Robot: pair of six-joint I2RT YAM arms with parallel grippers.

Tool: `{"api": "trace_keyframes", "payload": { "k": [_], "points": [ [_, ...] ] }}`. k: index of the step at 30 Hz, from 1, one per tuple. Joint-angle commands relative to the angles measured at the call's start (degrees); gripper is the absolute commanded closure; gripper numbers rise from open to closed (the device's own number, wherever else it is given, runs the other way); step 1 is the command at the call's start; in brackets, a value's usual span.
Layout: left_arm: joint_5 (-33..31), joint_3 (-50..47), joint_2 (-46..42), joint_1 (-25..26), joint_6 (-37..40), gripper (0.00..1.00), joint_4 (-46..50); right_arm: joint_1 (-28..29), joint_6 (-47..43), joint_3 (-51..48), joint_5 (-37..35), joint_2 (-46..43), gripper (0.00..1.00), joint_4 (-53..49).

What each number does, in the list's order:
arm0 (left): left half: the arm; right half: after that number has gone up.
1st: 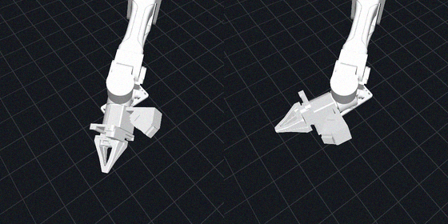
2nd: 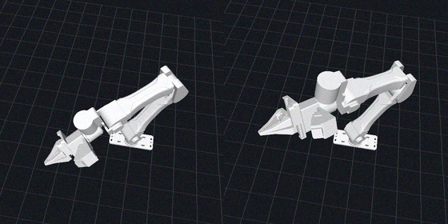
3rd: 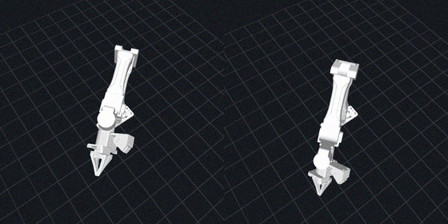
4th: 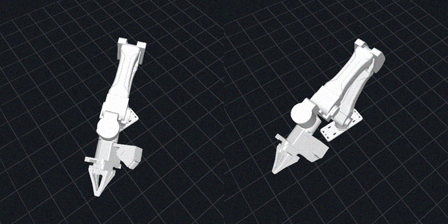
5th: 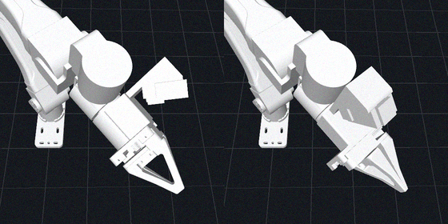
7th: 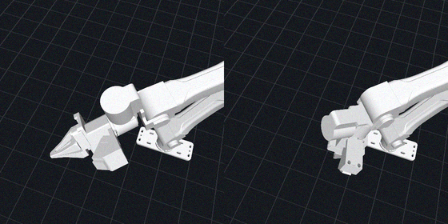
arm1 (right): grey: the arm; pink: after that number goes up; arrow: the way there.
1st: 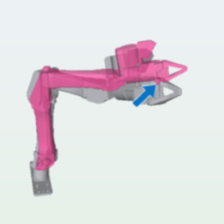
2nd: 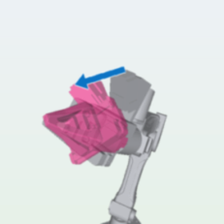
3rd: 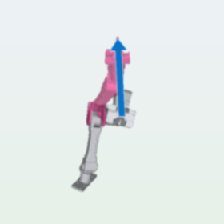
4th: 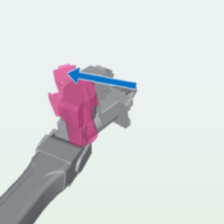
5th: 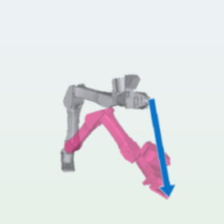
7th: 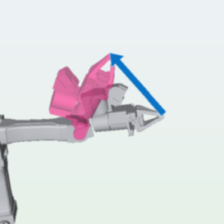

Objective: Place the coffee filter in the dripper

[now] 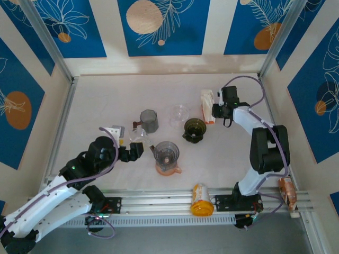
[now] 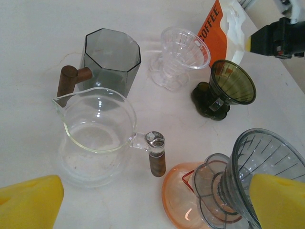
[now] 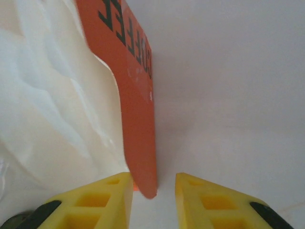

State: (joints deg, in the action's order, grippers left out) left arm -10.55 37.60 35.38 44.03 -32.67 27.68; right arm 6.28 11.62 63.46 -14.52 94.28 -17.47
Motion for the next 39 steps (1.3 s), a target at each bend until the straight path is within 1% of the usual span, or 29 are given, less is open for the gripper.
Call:
{"api": "trace_keyframes", "payload": {
  "k": [1,5,7,9,12,15,19,27,39],
  "points": [
    [1.05,-0.75,-0.21,-0.35,-0.87,0.00,-1.99,0.83,6.70,-0.72,0.09,-7.06,0.65,0.10],
    [1.06,-0.87,-0.12,-0.35,-1.01,0.00,-2.11,3.99,12.21,2.33,-1.14,-7.96,0.63,-3.79],
    [0.90,-0.86,-0.13,-0.33,-1.03,0.00,-2.18,5.82,14.36,5.69,-2.56,-5.71,0.63,-7.28],
    [0.88,-0.94,-0.08,-0.35,-1.02,0.00,-1.95,7.24,14.66,8.39,-3.55,-3.32,0.64,-8.86],
    [0.97,-0.91,-0.13,-0.30,-1.22,0.00,-1.53,8.90,14.26,13.52,-7.08,1.77,0.65,-12.00],
    [0.97,-0.89,-0.29,-0.28,-1.22,0.00,-0.84,9.16,14.08,17.63,-8.78,5.74,0.69,-15.21],
    [0.62,-0.69,-0.47,-0.33,-0.82,0.00,-0.54,9.47,13.62,20.96,-11.93,8.57,0.73,-17.48],
    [0.50,-0.16,0.59,-0.48,0.01,0.00,-1.00,9.64,11.82,24.46,-11.71,11.57,0.76,-17.83],
    [0.61,-0.52,1.01,-0.52,-0.02,0.00,-1.37,9.47,10.13,27.75,-12.55,14.14,0.79,-18.61]
  ]
}}
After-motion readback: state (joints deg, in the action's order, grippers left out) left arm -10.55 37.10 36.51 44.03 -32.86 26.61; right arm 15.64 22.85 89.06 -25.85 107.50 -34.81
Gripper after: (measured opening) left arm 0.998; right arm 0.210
